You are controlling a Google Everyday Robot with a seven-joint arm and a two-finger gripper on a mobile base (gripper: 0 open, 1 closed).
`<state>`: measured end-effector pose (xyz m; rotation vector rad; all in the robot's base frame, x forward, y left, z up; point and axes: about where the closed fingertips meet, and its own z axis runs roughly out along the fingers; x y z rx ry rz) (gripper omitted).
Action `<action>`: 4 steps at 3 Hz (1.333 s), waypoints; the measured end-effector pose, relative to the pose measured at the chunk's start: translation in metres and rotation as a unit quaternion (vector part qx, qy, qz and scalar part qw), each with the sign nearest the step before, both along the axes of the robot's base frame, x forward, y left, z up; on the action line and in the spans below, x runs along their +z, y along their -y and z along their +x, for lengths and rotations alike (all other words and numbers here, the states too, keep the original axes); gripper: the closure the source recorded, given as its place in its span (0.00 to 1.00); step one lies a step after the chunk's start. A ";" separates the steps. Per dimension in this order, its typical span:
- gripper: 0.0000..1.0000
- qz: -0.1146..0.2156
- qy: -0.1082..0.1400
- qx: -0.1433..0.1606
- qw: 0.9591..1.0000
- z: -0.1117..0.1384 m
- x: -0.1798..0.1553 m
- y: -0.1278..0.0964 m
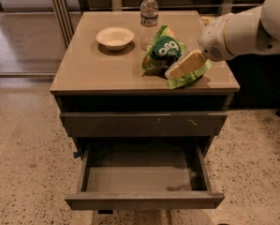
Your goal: Place green rice chip bag into middle drawer
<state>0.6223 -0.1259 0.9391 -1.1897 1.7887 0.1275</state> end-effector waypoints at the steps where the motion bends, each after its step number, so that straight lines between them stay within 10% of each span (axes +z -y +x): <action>1: 0.00 -0.007 0.000 0.002 1.000 0.027 -0.012 -0.016; 4: 0.00 -0.062 -0.046 -0.013 0.997 0.073 -0.066 -0.034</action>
Offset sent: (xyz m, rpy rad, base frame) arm 0.0790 0.0426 -0.0470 -0.0766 0.0376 0.0000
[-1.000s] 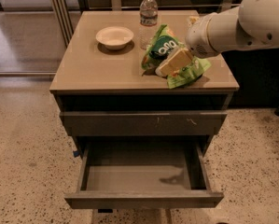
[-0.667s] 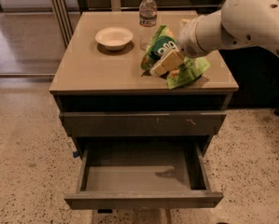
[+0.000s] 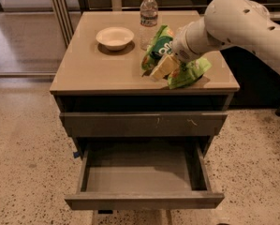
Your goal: Place green rice chip bag into middle drawer
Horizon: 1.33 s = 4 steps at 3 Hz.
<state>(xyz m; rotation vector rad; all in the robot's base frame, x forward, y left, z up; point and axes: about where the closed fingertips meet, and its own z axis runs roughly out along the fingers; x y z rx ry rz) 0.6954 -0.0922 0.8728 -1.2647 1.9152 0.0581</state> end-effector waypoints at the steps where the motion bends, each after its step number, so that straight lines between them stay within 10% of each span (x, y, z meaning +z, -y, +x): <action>1: 0.17 -0.002 -0.001 -0.001 1.000 0.001 -0.001 0.000; 4: 0.88 -0.002 -0.001 -0.001 1.000 0.001 -0.001 0.000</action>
Offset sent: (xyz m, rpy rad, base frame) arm 0.0007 -0.0002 -0.0010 -0.0032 0.0020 -0.0026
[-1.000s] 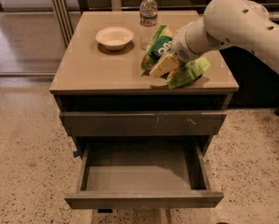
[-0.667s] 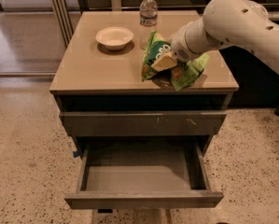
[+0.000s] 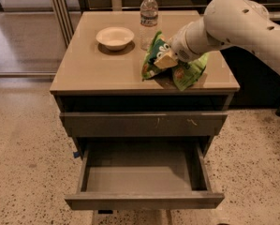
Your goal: Place green rice chip bag into middle drawer
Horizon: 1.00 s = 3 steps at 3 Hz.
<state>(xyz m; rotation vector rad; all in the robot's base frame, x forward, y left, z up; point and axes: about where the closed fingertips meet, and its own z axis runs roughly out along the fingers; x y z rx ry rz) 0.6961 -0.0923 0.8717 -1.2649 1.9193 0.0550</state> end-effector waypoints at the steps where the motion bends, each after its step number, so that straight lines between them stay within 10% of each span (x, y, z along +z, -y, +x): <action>1: 1.00 0.000 0.000 0.000 1.000 0.000 0.000 0.000; 3: 1.00 0.012 0.007 0.037 0.999 -0.011 0.017 -0.010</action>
Offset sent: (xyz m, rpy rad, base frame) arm 0.0000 0.0000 0.0000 0.0000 0.0000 0.0000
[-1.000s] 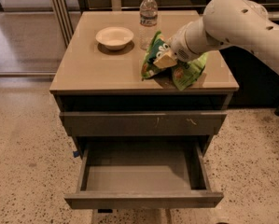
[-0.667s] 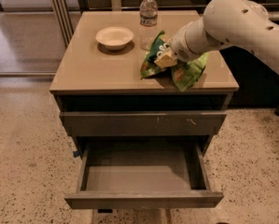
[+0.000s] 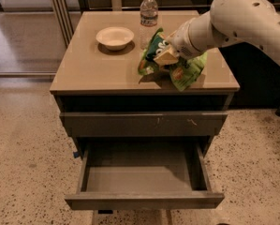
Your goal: Place green rice chip bag into middle drawer
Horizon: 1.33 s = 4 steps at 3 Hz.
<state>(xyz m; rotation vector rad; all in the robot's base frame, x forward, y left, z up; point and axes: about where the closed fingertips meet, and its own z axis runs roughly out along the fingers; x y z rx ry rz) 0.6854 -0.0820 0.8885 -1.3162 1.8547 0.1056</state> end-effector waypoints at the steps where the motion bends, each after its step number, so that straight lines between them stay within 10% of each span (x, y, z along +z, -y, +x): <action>1: 1.00 0.028 -0.003 0.064 0.998 -0.027 0.020 -0.009; 3: 1.00 0.064 -0.031 0.197 0.978 -0.088 0.049 -0.018; 4: 1.00 0.064 -0.031 0.198 0.978 -0.088 0.049 -0.018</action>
Offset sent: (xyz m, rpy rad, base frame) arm -0.1612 0.0038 0.0693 0.1690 0.1701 0.6601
